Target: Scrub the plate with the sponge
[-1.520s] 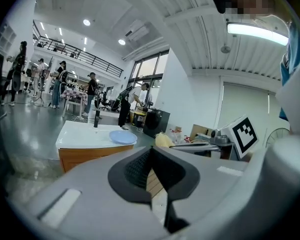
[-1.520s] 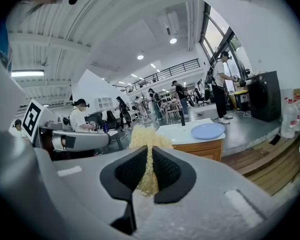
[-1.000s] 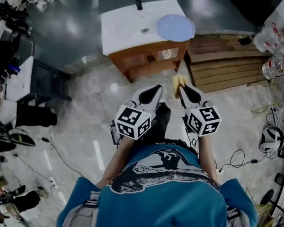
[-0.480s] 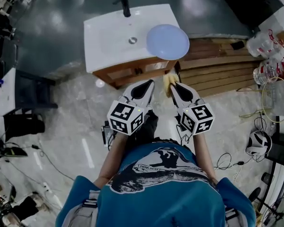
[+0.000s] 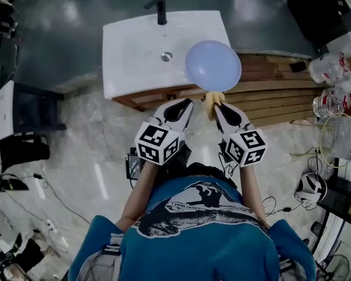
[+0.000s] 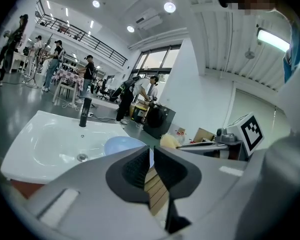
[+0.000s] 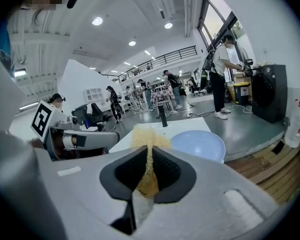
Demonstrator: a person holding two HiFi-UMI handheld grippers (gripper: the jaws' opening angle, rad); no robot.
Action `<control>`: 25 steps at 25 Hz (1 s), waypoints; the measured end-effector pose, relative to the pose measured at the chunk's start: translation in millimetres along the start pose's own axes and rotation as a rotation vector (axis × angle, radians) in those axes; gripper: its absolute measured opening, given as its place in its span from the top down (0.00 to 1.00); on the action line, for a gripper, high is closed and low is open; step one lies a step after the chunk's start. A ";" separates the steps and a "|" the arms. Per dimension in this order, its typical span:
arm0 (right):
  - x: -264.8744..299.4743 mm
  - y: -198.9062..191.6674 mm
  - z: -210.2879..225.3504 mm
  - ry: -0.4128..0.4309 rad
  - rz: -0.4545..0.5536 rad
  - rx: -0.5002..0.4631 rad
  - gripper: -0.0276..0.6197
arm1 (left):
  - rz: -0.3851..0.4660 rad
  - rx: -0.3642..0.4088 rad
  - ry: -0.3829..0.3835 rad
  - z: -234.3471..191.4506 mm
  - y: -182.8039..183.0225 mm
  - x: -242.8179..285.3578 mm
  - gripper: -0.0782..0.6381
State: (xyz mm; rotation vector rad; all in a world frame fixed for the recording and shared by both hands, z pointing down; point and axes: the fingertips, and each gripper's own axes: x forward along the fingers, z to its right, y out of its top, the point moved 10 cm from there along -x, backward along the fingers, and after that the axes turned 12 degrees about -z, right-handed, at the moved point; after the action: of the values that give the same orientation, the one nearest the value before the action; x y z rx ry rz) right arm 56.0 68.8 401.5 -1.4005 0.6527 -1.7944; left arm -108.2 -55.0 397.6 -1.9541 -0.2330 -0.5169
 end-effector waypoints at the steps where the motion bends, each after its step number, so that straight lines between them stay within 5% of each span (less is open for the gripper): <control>1: 2.9 1.9 2.5 0.000 -0.002 0.002 0.91 | -0.005 -0.003 -0.001 -2.6 0.7 2.5 0.84; 15: 3.6 17.1 32.2 -0.019 -0.020 0.009 0.91 | -0.034 -0.040 0.019 -12.2 7.8 28.6 0.80; 25: 27.4 45.5 85.2 0.053 -0.050 -0.034 0.91 | -0.068 -0.145 0.099 -19.4 8.5 67.2 0.75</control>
State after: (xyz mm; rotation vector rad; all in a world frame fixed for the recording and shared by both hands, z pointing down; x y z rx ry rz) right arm 146.1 24.7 405.1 -1.4070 0.6841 -1.8735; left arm -50.1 -80.7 428.1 -2.0600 -0.2045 -0.6899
